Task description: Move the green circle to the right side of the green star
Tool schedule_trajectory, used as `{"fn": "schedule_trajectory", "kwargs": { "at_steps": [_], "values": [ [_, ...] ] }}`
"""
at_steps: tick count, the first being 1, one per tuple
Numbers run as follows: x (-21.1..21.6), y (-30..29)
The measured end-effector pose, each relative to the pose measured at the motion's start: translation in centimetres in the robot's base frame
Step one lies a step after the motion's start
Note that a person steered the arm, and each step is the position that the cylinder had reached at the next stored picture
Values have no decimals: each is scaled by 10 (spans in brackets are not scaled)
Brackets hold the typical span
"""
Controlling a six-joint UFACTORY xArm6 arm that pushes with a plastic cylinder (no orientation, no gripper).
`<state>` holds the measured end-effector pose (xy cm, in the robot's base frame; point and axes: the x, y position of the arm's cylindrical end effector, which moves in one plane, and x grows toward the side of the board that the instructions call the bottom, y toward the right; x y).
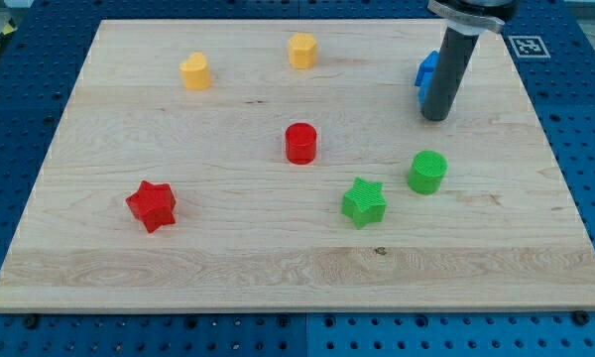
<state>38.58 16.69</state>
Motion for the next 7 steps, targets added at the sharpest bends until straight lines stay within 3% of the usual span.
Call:
{"fn": "schedule_trajectory", "kwargs": {
  "at_steps": [7],
  "values": [
    [9,6]
  ]
}}
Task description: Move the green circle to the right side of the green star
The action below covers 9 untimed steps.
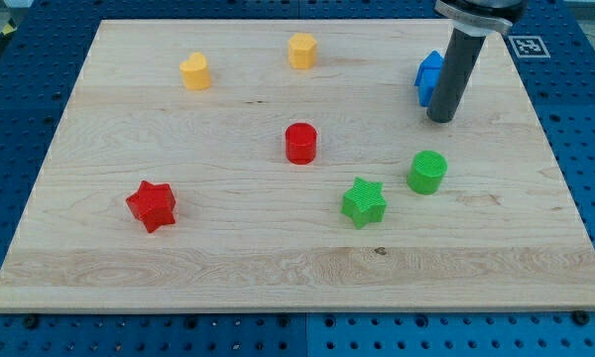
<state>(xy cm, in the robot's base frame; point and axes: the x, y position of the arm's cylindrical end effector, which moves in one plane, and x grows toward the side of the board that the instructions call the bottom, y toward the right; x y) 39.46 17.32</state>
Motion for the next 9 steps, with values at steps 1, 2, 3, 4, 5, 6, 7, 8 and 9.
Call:
{"fn": "schedule_trajectory", "kwargs": {
  "at_steps": [1,2,3,4,5,6,7,8,9],
  "values": [
    [3,0],
    [5,0],
    [14,0],
    [18,0],
    [28,0],
    [38,0],
    [42,0],
    [55,0],
    [55,0]
  ]
}}
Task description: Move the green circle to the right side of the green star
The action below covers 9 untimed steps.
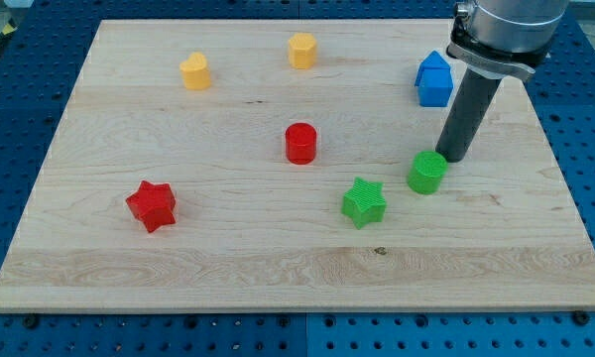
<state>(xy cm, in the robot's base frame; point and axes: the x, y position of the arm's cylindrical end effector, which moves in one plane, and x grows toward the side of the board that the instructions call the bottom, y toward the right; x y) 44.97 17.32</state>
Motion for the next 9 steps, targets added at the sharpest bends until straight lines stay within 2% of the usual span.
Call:
{"fn": "schedule_trajectory", "kwargs": {
  "at_steps": [4,9],
  "values": [
    [15,0],
    [17,-39]
  ]
}}
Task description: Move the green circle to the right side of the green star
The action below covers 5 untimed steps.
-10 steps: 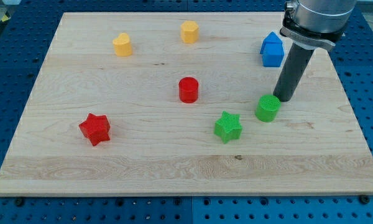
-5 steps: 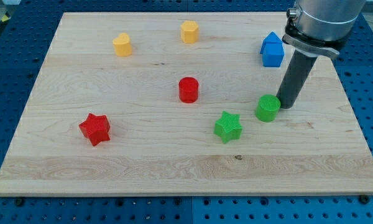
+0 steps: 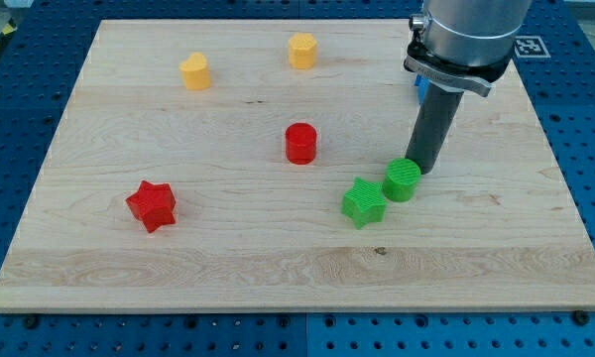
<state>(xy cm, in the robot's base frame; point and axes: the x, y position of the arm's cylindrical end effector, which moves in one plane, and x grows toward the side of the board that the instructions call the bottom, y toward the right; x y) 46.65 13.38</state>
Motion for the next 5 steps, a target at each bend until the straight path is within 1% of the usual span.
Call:
{"fn": "schedule_trajectory", "kwargs": {
  "at_steps": [5],
  "values": [
    [24,-2]
  ]
}}
